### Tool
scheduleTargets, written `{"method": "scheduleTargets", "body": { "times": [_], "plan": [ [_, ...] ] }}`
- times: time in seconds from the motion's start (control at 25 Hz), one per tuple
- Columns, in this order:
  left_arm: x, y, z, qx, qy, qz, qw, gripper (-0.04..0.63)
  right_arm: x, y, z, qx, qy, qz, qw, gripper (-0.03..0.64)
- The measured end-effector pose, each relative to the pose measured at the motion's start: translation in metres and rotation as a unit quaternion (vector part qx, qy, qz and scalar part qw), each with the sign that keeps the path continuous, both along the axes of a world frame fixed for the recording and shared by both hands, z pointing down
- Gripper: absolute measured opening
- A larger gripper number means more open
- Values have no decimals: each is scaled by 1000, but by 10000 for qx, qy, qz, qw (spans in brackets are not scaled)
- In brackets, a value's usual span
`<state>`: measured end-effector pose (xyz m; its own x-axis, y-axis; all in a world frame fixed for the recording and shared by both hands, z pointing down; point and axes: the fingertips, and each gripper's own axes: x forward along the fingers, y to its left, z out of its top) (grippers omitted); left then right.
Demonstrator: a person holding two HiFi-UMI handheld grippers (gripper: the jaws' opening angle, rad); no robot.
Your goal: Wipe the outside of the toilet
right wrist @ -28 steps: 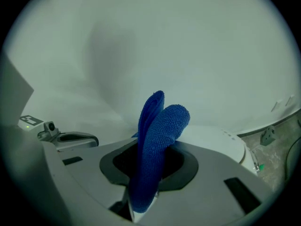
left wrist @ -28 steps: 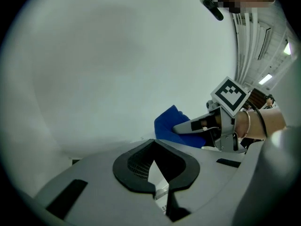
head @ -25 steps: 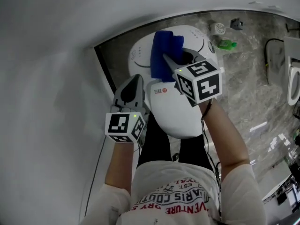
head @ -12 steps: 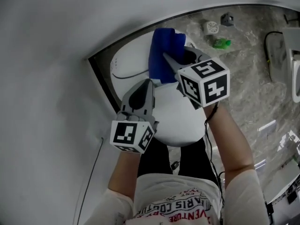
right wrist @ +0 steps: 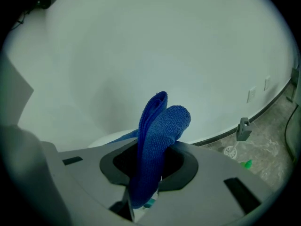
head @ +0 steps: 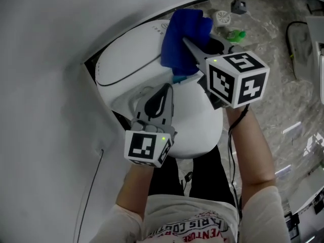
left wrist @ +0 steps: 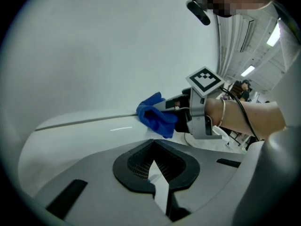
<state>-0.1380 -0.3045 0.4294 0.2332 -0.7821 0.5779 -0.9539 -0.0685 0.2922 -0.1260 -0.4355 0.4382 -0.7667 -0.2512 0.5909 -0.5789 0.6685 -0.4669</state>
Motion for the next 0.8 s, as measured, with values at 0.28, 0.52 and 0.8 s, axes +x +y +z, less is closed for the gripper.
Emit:
{"method": "scheduleTargets", "body": {
  "times": [0.28, 0.52, 0.8],
  "plan": [
    [31, -6, 25, -38, 130, 35, 9999, 6, 18, -6, 5, -85, -361, 98, 9993, 77],
    [43, -11, 42, -152, 45, -1, 9999, 6, 54, -11, 34, 83, 152, 43, 9998, 75],
    [72, -14, 64, -347, 75, 113, 9993, 6, 79, -9, 76, -288, -96, 250, 9992, 75]
  ]
}}
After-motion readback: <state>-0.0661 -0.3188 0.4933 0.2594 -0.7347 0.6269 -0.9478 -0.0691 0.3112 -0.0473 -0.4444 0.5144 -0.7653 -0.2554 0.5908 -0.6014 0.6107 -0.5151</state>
